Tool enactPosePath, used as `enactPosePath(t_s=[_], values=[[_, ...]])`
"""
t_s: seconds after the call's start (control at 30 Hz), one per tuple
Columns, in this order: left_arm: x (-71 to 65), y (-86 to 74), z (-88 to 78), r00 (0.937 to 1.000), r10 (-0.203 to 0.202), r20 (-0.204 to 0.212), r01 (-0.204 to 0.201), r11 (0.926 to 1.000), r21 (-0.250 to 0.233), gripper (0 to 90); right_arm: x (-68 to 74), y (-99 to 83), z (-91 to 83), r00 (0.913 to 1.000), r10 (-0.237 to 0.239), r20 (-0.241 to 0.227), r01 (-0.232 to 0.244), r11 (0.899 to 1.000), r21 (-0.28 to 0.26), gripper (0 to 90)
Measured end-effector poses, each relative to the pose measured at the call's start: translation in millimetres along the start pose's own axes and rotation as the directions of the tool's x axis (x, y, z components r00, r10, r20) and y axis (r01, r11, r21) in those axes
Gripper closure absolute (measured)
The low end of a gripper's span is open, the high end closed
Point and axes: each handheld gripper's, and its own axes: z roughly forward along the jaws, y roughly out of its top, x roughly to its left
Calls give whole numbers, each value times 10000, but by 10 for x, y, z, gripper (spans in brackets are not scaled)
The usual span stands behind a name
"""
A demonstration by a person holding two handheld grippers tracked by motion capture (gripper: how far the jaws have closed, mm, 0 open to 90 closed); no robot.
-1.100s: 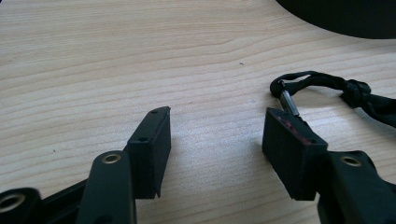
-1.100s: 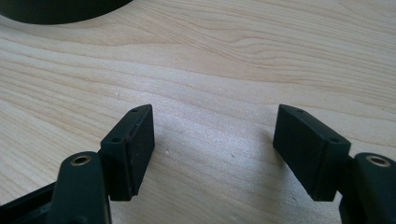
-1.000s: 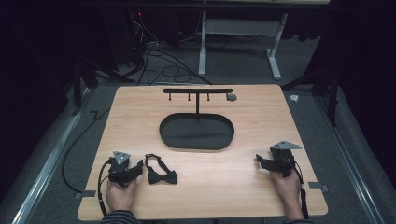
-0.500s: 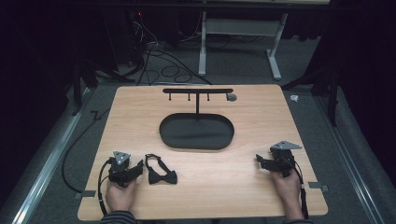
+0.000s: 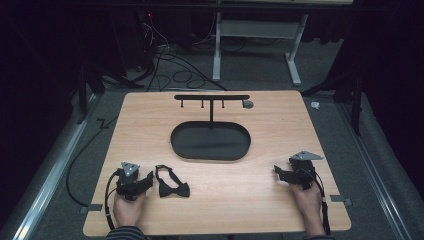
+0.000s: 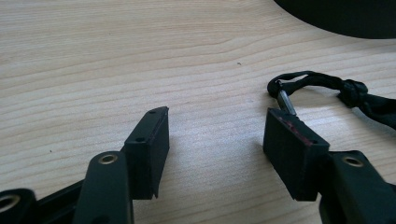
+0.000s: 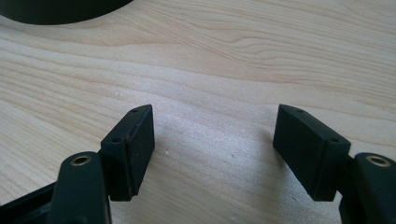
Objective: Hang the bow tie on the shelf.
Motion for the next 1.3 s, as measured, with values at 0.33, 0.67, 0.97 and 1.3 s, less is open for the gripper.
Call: enactPosePath(t_s=[0.33,0.67,0.97,1.3], values=[[-8,0,-1,10000,-70,-34,70,10000,-2,406,-1,0,0,10000,7,-7,-7,10000,-1,308],[5,4,-4,9998,-174,24,174,9998,19,396,-2,0,0,10000,14,-18,-14,10000,-4,308],[45,34,-77,9974,-597,415,602,9981,-105,420,-2,0,0,10000,13,-22,-13,10000,-5,308],[-44,124,-94,9957,-225,903,238,9996,-128,458,-2,0,0,10000,13,-19,-13,10000,-4,308]])
